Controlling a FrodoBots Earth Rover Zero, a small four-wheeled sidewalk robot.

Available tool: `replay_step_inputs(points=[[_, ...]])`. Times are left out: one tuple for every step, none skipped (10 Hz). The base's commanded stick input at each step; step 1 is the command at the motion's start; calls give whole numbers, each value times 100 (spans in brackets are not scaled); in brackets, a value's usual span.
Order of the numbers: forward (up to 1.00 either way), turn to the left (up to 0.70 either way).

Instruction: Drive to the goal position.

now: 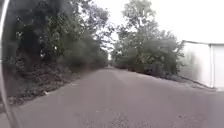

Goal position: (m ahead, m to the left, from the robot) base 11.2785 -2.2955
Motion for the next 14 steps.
replay_step_inputs(points=[[70,0],[70,0],[70,0],[70,0],[70,0],[70,-2],[70,-3],[70,-1],[70,0],[70,0],[70,0],[70,0],[70,0],[70,0]])
